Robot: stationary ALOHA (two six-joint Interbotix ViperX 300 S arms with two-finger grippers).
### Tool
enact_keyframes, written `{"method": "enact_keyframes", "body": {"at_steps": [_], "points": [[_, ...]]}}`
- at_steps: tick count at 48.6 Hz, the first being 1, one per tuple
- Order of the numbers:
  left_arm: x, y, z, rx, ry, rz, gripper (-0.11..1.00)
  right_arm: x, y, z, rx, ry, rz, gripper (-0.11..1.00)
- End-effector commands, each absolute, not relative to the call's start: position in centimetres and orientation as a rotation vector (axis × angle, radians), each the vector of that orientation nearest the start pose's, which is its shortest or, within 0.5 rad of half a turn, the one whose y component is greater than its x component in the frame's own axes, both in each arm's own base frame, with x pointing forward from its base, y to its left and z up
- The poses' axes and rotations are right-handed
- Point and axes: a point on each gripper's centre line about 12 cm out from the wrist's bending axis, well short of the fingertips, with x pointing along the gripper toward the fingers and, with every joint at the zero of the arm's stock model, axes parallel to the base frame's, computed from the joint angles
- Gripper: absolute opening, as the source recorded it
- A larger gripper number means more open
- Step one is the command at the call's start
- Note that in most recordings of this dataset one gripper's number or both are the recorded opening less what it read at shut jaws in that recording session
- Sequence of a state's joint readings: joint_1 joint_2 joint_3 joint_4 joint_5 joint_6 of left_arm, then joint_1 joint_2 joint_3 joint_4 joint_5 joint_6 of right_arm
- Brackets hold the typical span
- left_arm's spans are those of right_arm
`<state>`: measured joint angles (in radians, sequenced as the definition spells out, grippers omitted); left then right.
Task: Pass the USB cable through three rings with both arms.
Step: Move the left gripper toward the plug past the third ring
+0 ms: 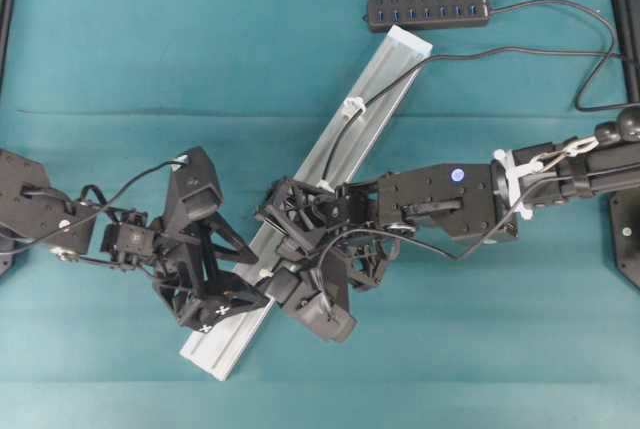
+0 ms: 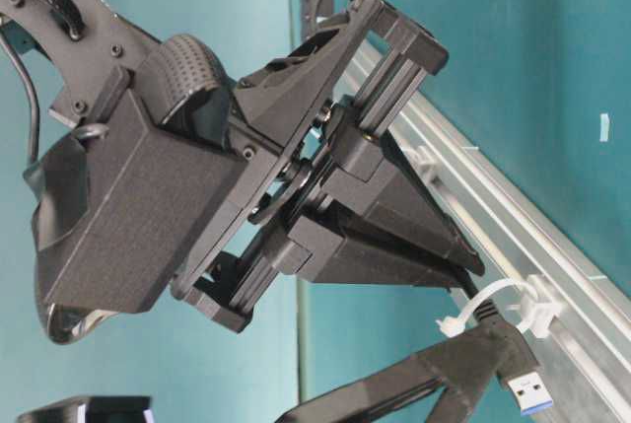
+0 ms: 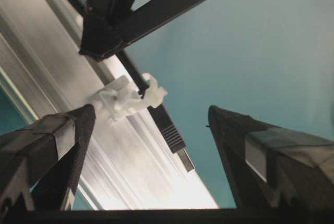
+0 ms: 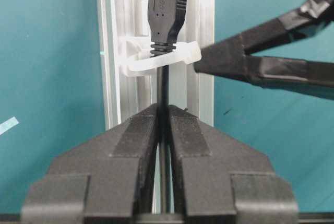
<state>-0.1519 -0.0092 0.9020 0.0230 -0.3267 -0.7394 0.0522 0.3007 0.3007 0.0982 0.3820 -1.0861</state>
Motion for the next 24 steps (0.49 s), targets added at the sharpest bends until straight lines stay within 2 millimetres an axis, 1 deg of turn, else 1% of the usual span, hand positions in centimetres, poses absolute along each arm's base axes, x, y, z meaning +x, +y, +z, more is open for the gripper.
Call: {"method": "enact_keyframes", "body": {"at_steps": [1,11,21,24], "points": [[34.6,-5.8,13.7,-0.687,0.571,0.039,0.93,46.1,3.1,13.0,-0.912,0.846,0.558,0.1],[34.5,-6.7,13.0,-0.726,0.599,0.039,0.88,46.1,2.9,13.0,-0.91,0.848,0.554,0.1],[35.2,-6.9,13.3,-0.727,0.588,0.033,0.84,46.1,2.9,13.0,-0.91,0.849,0.553,0.1],[35.4,-6.9,13.3,-0.728,0.586,0.034,0.81,46.2,2.9,13.0,-0.91,0.847,0.552,0.1]]}}
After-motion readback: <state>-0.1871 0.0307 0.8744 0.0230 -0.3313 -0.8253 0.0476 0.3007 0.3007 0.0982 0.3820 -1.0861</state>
